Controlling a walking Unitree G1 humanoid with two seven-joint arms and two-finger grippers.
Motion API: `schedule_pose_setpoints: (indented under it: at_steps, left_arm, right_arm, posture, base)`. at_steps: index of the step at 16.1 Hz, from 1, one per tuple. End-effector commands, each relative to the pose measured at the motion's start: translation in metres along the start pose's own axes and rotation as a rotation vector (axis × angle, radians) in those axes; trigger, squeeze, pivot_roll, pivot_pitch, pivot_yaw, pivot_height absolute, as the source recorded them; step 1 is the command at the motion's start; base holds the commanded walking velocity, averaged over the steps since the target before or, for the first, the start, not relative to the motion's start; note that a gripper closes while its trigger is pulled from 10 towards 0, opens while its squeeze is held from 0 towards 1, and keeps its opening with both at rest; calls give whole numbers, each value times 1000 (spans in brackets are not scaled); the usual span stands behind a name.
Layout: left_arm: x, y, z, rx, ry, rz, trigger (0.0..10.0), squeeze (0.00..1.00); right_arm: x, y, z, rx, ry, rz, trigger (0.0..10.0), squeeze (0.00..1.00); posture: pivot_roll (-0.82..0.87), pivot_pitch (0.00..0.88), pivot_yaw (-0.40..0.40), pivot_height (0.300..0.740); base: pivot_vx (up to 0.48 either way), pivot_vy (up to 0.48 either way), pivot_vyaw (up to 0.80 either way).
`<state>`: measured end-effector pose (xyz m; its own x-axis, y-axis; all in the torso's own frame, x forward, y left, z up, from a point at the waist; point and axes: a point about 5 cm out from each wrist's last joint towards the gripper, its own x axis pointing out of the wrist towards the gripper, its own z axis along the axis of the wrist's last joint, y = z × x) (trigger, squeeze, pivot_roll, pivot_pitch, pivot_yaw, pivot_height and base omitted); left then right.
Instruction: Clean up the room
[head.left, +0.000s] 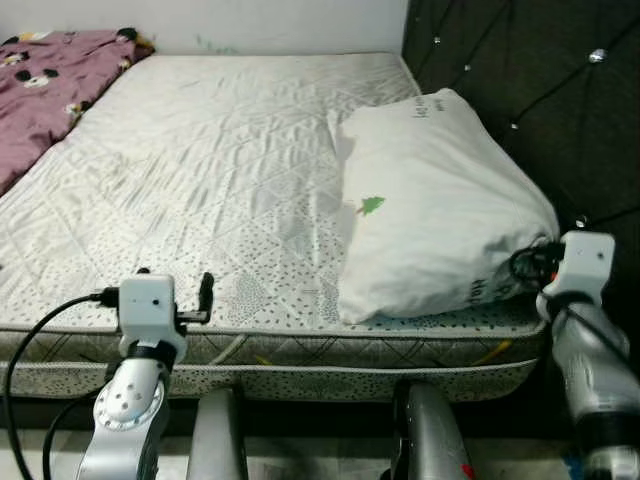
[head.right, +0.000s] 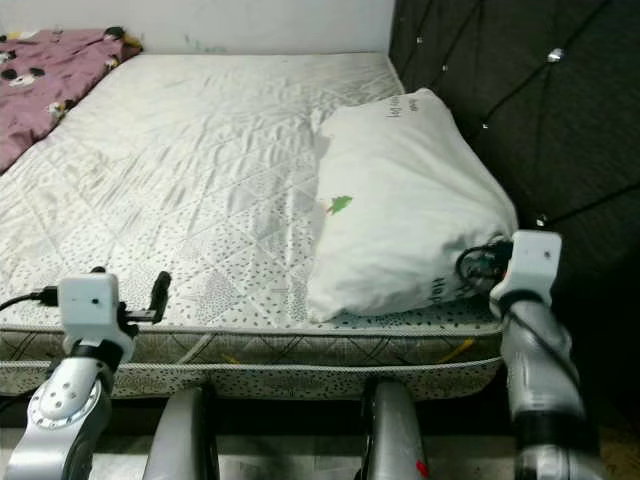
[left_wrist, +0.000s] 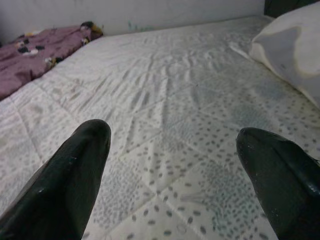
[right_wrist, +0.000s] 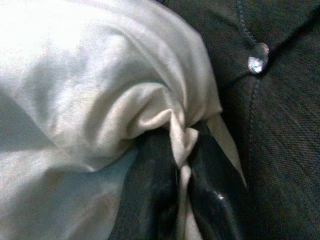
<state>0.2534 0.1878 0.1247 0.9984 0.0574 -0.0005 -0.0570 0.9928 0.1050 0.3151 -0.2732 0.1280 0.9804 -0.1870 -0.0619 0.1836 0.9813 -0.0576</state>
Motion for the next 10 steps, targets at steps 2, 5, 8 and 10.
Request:
schedule_pose_setpoints:
  at_steps: [2, 5, 8, 10]
  left_arm:
    - [3, 3, 0, 15, 1, -7, 10000, 0]
    - [3, 3, 1, 16, 0, -13, 10000, 0]
    - [3, 3, 1, 21, 3, -16, 10000, 0]
    - [4, 5, 1, 27, 3, -17, 10000, 0]
  right_arm:
    - [-17, 26, -5, 36, -10, 87, 0, 0]
    - [-37, 37, -7, 62, -20, 106, 0, 0]
    - [-64, 41, -26, 44, 20, 131, 0, 0]
    - [-73, 40, -36, 35, 48, 130, 0, 0]
  posture:
    - [27, 23, 52, 498]
    - [31, 27, 57, 498]
    - [34, 29, 64, 498]
    - [36, 31, 70, 498]
  base:
    - [0, 0, 0]
    - [0, 0, 0]
    - [0, 0, 0]
    - [0, 0, 0]
